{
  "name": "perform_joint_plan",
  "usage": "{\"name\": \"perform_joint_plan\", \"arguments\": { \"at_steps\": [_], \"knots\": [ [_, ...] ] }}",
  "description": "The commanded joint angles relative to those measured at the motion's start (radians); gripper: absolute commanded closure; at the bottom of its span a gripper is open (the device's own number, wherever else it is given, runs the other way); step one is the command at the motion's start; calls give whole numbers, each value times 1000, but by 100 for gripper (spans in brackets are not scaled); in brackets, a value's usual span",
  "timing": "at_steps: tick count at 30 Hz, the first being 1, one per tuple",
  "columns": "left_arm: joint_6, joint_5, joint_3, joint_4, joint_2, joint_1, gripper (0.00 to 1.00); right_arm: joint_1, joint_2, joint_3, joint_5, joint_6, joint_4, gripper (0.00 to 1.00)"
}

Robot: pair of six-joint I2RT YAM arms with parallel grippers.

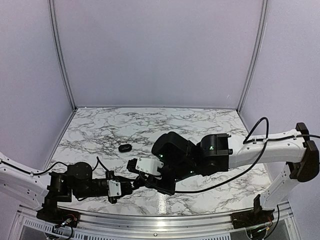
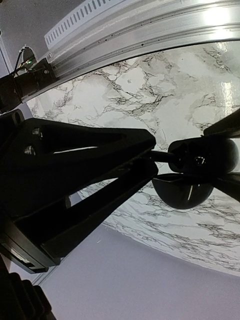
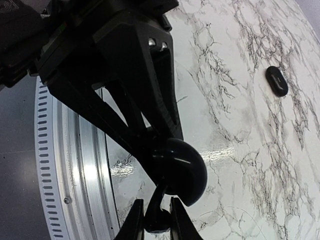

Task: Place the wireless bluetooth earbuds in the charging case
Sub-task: Insert the left earbud into the right side groove of the charging case.

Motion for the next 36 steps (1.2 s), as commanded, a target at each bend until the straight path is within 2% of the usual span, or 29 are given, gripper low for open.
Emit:
{"name": "perform_joint_plan", "arguments": {
  "at_steps": [1,17,36],
  "knots": [
    [15,-29,32,45,9,-11,100,9,19,52,6,47,2,96],
    [33,-48,31,53,21,-24,100,8,48,75,-46,54,-10,98],
    [21,-57,16,72,23,-25,100,9,7,85,-69,56,-6,100]
  ]
}}
